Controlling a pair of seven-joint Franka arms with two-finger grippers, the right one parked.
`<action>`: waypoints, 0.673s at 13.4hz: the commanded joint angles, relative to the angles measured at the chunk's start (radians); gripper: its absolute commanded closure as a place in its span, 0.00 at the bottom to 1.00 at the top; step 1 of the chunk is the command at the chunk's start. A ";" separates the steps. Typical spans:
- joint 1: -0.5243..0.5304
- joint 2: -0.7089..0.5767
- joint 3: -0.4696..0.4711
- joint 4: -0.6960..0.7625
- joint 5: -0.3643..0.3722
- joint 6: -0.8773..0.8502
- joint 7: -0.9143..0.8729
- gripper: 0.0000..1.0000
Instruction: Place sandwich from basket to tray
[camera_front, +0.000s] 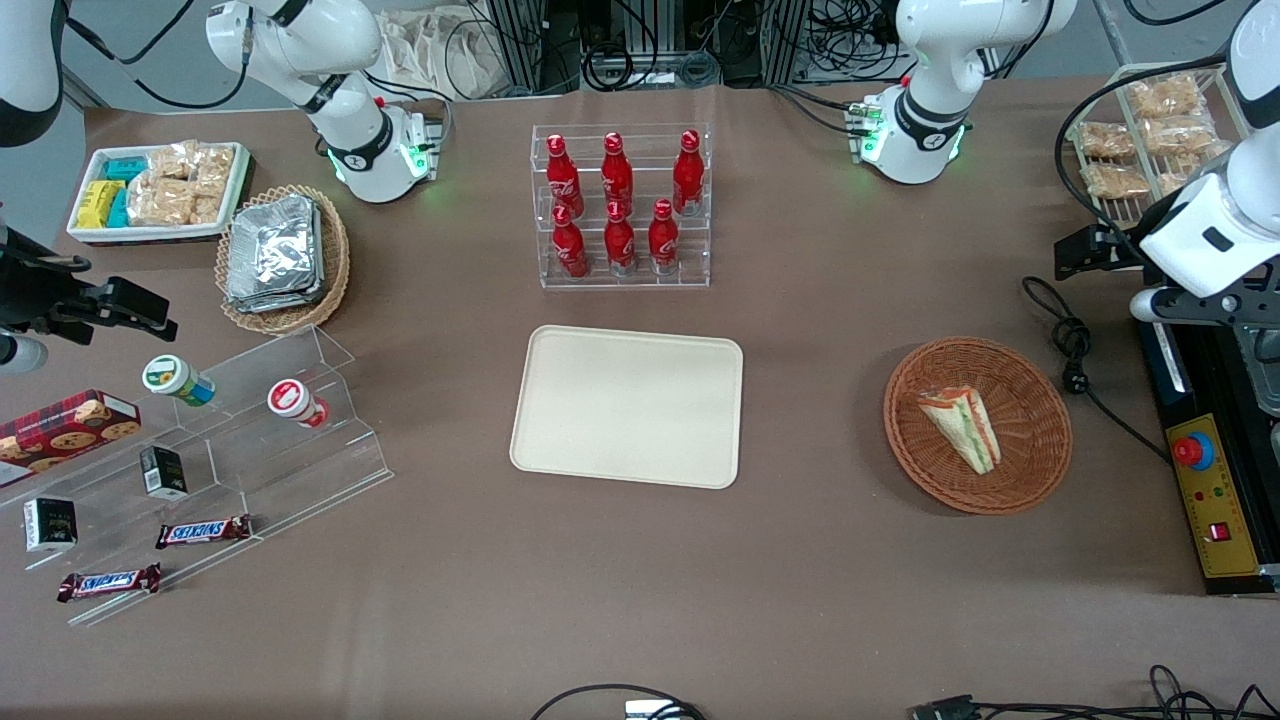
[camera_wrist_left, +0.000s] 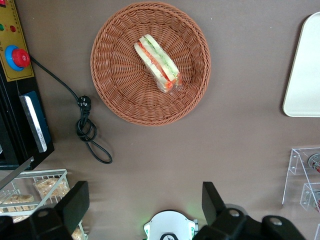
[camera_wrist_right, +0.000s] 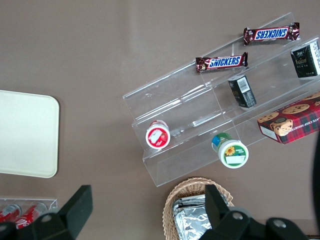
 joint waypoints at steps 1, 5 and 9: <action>0.007 -0.018 -0.005 -0.012 -0.012 0.006 0.001 0.00; 0.007 -0.015 -0.005 -0.006 -0.012 0.004 0.005 0.00; 0.007 -0.015 -0.003 -0.009 -0.012 0.004 0.004 0.00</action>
